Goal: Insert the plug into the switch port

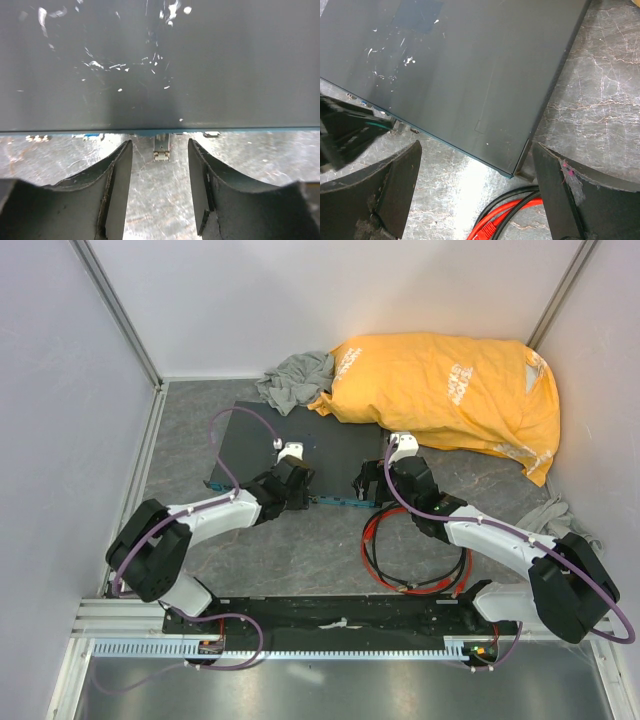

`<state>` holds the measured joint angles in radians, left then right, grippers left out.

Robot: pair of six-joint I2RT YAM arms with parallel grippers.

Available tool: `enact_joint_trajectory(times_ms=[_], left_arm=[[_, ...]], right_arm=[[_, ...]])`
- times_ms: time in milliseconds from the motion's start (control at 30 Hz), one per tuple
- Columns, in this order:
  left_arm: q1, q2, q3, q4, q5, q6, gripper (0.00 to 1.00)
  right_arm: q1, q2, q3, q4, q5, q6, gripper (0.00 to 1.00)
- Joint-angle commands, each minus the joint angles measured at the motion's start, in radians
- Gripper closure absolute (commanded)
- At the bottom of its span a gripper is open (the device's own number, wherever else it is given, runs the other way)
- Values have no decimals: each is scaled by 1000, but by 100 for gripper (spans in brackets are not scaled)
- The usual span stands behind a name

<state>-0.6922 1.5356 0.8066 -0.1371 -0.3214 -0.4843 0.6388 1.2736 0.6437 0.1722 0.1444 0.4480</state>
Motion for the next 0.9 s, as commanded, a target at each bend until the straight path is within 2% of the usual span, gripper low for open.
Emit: enact_joint_trajectory(times_ms=[0, 100, 233, 467, 733, 867], left_arm=[[0, -90, 28, -67, -7, -51, 46], [-9, -106, 5, -107, 31, -89, 53], [-23, -98, -29, -121, 56, -119, 71], [-24, -17, -15, -102, 61, -116, 91], [-23, 66, 6, -76, 32, -100, 97], [-23, 78, -17, 5, -16, -91, 98]], right_arm=[[5, -22, -6, 43, -9, -5, 2], [5, -19, -6, 44, -8, -5, 2], [5, -14, -6, 44, -3, -5, 2], [4, -10, -3, 41, -5, -5, 2], [4, -3, 2, 38, 4, -9, 2], [2, 7, 8, 32, 14, -11, 2]])
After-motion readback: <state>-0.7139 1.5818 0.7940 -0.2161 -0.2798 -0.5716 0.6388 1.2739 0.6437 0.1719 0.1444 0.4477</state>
